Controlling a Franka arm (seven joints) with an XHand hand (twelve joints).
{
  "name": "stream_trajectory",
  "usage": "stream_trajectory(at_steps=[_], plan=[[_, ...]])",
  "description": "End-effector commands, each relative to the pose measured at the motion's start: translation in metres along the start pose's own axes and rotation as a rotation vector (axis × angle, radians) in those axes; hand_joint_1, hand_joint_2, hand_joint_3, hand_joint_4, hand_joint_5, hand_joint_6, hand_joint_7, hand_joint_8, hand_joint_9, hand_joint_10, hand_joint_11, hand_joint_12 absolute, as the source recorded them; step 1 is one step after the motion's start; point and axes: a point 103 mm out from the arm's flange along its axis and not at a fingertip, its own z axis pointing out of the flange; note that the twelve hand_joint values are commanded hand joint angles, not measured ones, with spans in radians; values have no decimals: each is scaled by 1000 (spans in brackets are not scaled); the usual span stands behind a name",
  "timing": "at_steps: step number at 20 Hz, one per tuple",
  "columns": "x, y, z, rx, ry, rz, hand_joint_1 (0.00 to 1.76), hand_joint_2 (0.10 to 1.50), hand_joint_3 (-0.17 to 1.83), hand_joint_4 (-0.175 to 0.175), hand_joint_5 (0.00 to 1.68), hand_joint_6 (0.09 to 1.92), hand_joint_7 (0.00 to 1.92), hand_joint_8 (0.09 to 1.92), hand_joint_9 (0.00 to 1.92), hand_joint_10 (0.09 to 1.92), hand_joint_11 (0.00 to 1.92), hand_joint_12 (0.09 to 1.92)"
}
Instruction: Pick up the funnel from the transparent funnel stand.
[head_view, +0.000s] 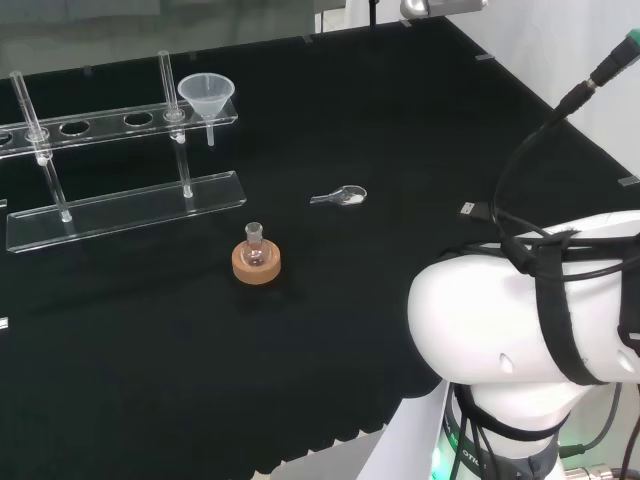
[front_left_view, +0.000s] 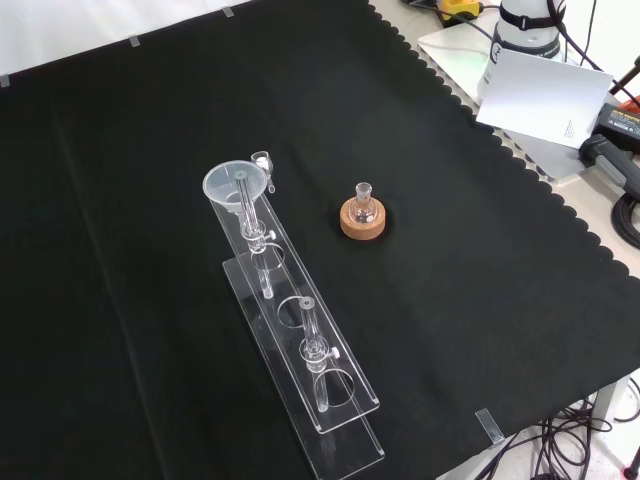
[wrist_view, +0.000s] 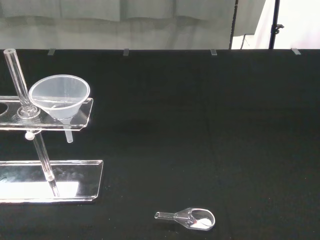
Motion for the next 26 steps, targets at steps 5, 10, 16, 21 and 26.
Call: stream_trajectory(at_steps=[5, 10, 16, 21, 26], plan=[[13, 22, 9, -5, -24, -5, 375, 523, 116, 60, 0, 87, 0, 87, 0, 87, 0, 87], [36, 50, 13, 11, -29, -42, 377, 532, 100, 57, 0, 87, 0, 87, 0, 87, 0, 87], [55, 90, 20, 3, -25, -105, 390, 561, 55, 54, 0, 87, 0, 87, 0, 87, 0, 147], [79, 132, 34, 3, -13, -151, 408, 585, 23, 52, 0, 87, 0, 87, 0, 87, 0, 360], [93, 164, 52, -6, 5, -189, 479, 615, 13, 49, 0, 87, 0, 87, 0, 87, 0, 918]])
